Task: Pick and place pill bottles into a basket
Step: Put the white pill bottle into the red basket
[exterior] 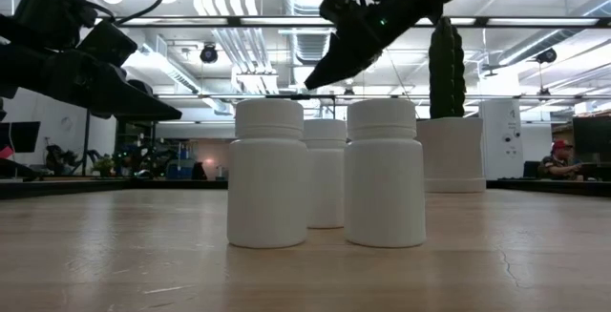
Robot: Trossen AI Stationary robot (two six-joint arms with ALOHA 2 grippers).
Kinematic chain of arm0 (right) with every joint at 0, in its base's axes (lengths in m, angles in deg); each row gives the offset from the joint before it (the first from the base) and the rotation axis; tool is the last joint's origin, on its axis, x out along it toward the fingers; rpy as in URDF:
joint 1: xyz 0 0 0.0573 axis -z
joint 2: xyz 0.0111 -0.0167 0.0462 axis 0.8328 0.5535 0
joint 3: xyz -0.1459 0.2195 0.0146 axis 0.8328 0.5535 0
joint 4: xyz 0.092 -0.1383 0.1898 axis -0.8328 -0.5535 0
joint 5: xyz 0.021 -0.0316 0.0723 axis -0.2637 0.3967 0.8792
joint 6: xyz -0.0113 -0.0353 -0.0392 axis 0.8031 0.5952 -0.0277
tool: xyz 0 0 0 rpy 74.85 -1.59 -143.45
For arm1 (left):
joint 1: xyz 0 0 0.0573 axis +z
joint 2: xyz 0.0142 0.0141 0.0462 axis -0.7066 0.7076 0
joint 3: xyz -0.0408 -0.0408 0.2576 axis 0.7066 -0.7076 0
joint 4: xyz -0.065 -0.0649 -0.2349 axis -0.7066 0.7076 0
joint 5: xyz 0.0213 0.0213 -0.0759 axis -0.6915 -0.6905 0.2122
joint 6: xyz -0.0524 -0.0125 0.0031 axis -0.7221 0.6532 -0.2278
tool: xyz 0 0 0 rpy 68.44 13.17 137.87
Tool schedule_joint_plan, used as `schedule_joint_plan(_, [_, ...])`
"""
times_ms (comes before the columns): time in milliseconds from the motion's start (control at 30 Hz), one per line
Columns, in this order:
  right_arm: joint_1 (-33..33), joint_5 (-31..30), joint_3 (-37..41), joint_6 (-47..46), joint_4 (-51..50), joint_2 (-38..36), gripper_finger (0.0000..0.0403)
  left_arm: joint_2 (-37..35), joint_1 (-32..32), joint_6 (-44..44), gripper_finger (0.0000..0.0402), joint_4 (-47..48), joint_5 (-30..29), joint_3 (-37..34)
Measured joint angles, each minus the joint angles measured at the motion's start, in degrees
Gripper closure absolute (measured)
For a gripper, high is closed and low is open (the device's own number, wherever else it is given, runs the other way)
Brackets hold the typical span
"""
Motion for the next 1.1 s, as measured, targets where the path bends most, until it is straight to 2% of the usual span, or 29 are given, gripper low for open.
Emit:
schedule_joint_plan(200, [-0.02,3.42,0.48,-0.29,-1.38,0.28,0.0179,0.04,0.00,0.00,0.0157,0.02,0.00,0.00])
schedule_joint_plan(333, [0.25,3.45,1.05,-1.31,-5.38,0.37,0.0179,0.04,0.00,0.02,0.0157,0.02,0.00,0.00])
schedule_joint_plan(1100, [0.42,3.48,1.12,-2.28,-8.25,0.38,0.0179,0.09,0.00,-1.27,0.0157,0.04,0.00,0.00])
